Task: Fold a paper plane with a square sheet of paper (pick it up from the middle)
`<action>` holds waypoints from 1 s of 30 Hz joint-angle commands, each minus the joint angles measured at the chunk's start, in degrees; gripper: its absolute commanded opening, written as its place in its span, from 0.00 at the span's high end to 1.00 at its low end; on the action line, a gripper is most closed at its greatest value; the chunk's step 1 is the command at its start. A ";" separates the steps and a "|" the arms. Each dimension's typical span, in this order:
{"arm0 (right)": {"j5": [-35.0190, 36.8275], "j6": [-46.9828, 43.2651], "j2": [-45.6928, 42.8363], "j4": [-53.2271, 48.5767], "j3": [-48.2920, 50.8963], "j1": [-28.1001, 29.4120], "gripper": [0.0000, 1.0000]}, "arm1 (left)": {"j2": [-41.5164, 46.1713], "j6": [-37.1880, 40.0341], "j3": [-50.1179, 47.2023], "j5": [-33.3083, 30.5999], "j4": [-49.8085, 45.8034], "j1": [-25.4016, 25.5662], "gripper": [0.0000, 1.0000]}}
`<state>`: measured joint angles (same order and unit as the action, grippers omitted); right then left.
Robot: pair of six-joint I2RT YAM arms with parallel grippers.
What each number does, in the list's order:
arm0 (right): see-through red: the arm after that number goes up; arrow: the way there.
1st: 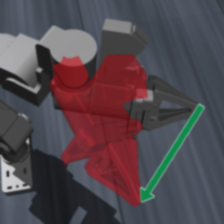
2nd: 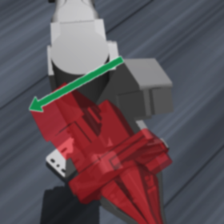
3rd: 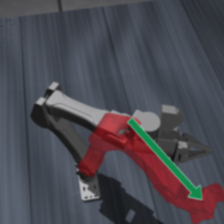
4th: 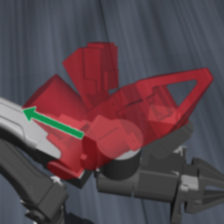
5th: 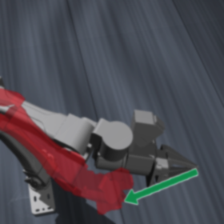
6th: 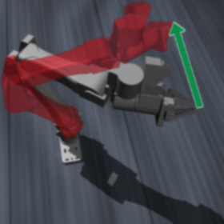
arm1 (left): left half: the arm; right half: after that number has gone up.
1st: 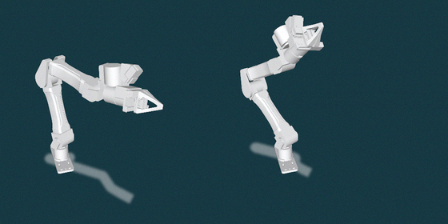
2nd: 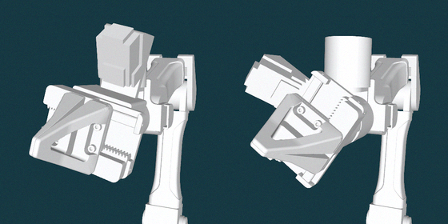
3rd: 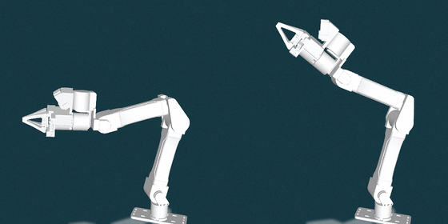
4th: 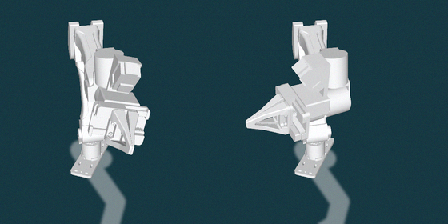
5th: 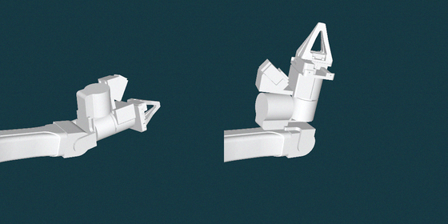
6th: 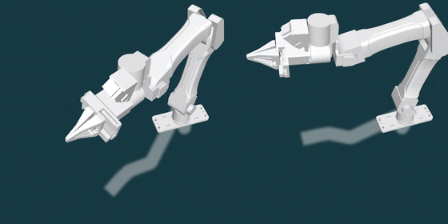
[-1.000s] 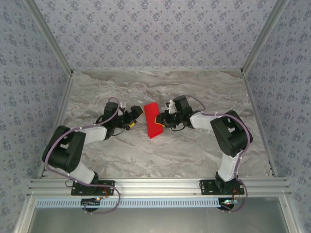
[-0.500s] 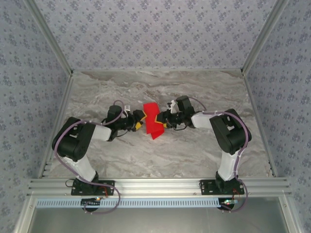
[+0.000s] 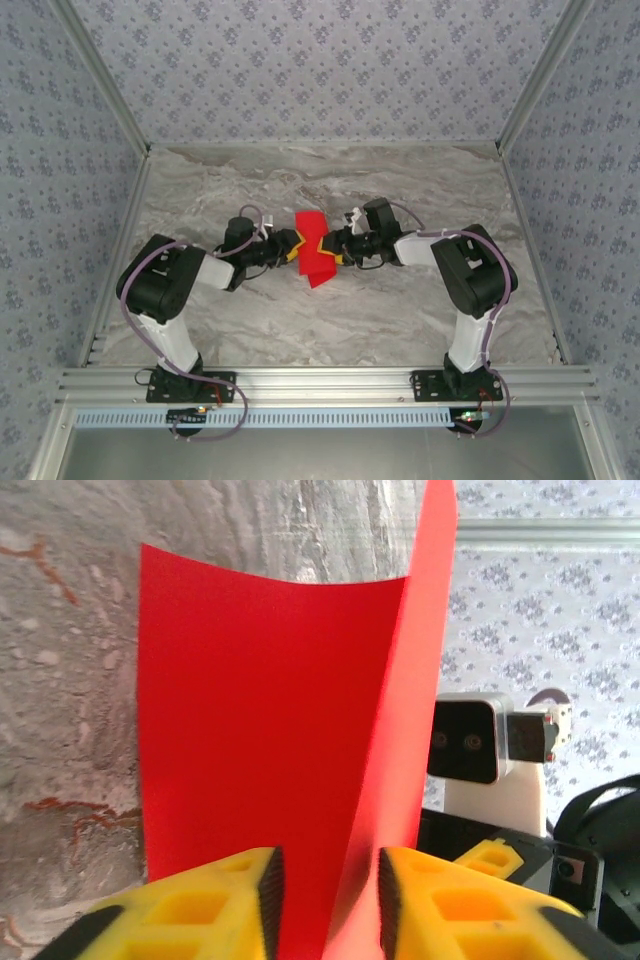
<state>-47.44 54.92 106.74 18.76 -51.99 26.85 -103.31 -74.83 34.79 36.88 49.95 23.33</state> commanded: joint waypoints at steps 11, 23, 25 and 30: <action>11.22 -8.09 -9.60 -12.91 3.70 -4.18 0.34 | 0.29 3.64 3.50 -2.49 -1.46 5.02 0.95; 12.72 -11.25 -10.85 -17.42 3.36 -5.57 0.27 | 1.22 9.87 5.50 -10.05 -13.55 10.46 0.96; 14.44 -12.79 -9.87 -20.61 1.71 -3.94 0.28 | 2.39 12.21 5.56 -11.46 -17.58 10.07 0.96; 17.62 -13.56 -6.56 -23.99 -1.70 0.08 0.31 | 5.40 16.96 5.91 -12.92 -24.43 8.51 0.96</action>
<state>-32.42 43.09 98.45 -0.99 -51.24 25.43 -100.99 -62.61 40.05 26.11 31.11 32.80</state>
